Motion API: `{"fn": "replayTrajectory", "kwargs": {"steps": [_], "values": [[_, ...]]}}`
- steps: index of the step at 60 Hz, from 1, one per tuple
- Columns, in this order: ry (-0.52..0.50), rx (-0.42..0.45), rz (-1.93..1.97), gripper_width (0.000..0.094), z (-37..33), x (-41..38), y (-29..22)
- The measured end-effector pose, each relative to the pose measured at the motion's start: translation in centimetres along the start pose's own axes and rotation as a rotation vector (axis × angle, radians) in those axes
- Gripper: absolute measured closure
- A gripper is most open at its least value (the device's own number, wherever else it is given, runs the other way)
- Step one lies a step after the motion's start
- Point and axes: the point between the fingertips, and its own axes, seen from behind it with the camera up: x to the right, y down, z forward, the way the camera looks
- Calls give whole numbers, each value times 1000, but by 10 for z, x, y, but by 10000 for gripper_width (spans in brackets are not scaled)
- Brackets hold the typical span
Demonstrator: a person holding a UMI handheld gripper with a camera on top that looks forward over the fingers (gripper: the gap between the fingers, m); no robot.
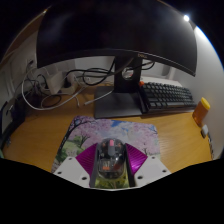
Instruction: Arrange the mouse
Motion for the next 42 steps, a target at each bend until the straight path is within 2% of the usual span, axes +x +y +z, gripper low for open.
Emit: {"fn": "replayTrajectory", "kwargs": {"steps": [4, 10, 12, 17, 31, 42], "values": [[-23, 2, -14, 415, 1, -1, -1], [-23, -16, -31, 55, -6, 5, -2], [-33, -21, -23, 89, -14, 4, -3], [-67, -29, -8, 80, -45, -1, -7], [-60, -95, 13, 87, -159, 3, 3], [-52, -102, -1, 85, -223, 10, 15]]}}
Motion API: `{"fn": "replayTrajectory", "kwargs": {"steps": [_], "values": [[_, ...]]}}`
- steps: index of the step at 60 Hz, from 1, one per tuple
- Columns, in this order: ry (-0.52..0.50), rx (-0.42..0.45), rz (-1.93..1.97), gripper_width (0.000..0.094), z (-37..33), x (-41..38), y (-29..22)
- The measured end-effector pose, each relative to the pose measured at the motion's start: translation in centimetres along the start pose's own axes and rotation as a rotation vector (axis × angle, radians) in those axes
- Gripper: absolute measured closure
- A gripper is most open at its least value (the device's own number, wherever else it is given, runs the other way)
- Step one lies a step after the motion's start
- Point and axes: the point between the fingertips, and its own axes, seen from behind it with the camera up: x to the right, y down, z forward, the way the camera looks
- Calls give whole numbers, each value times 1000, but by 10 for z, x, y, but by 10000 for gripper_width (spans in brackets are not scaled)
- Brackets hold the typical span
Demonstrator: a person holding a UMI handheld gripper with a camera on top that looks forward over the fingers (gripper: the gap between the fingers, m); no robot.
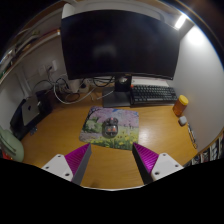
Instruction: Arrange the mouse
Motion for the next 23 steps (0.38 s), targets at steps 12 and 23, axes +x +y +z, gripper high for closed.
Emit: {"fn": "replayTrajectory", "kwargs": {"steps": [12, 23], "values": [[0, 39, 12, 79, -34, -3, 9], [-13, 14, 41, 79, -38, -11, 25]]}}
